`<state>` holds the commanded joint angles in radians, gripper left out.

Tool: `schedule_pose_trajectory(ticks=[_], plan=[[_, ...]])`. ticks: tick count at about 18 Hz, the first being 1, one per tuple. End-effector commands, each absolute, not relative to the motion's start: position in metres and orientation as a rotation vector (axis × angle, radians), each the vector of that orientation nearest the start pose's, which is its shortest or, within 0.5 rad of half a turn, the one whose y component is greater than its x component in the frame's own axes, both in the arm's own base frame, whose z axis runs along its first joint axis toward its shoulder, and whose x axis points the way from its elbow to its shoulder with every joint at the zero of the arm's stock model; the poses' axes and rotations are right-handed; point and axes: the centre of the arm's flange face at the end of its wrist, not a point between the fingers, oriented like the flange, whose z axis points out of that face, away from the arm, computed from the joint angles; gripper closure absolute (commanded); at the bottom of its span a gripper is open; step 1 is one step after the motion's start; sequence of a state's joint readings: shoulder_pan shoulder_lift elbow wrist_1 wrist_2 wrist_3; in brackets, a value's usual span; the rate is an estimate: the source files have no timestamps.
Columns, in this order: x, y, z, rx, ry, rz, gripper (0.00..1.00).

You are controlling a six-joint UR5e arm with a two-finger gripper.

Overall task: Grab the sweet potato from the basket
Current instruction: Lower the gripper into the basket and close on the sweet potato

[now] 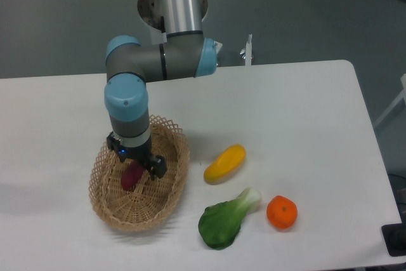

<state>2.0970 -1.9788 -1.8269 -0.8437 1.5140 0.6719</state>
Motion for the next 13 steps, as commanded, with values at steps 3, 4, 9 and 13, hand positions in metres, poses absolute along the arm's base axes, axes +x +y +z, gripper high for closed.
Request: schedule_pose_trajectory(ticks=[3,4,9,13], plan=[[-0.1618,0.5751,0.2122,-3.057,0.237,-0.030,0.00],[-0.1619,0.5752,0.2113,-3.058,0.235,-0.032,0.00],[-0.1630,0.5769,0.2097,-3.045,0.237,-0.015,0.00],[-0.1635,0.5794,0.2069,-3.036,0.239,-0.004,0.00]])
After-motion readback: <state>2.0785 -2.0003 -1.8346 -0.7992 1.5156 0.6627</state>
